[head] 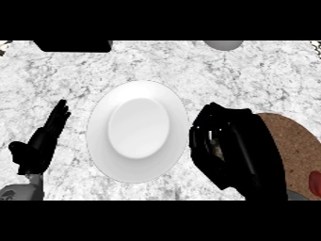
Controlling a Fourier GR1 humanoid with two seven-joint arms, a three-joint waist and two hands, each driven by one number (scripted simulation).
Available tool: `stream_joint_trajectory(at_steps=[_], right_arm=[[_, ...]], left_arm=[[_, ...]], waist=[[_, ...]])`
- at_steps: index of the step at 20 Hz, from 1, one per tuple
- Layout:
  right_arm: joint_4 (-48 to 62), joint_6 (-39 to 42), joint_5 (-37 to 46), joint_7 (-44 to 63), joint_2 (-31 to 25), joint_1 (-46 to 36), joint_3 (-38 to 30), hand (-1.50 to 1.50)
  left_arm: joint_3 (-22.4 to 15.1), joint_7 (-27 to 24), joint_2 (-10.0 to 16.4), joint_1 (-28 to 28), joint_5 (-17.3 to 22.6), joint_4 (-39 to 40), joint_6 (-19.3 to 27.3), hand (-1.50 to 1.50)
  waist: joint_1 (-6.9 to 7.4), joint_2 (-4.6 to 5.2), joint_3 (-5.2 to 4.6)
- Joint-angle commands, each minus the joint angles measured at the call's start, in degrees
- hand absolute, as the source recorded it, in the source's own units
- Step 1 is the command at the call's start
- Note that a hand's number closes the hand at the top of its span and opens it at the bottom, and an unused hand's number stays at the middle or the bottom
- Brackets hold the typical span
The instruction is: Pick the eggplant from the placemat and place it in the plate
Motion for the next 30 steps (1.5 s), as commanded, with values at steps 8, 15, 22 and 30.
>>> stream_joint_trajectory(at_steps=[8,15,22,30], right_arm=[[27.67,-13.07,0.12,3.55,11.24,-17.49,7.26,1.5],[40.48,-33.16,-9.32,7.98,11.33,-22.16,9.77,1.5],[55.51,-42.94,-20.62,8.38,11.35,-29.56,14.23,-1.5],[48.12,-53.78,-26.61,1.51,11.34,-27.94,5.35,-1.5]], left_arm=[[1.8,-0.84,0.17,1.23,-0.09,-0.2,-2.17,0.0],[-0.35,0.89,-1.87,-1.49,-2.06,0.78,-1.19,0.0],[0.49,-0.66,-1.5,0.16,-2.11,-0.39,-2.36,0.0],[1.14,1.06,-1.54,0.31,-1.94,-1.98,-1.86,0.0]], waist=[[0.35,0.03,0.02],[1.82,0.38,0.02],[1.91,0.39,0.03],[0.73,0.11,0.11]])
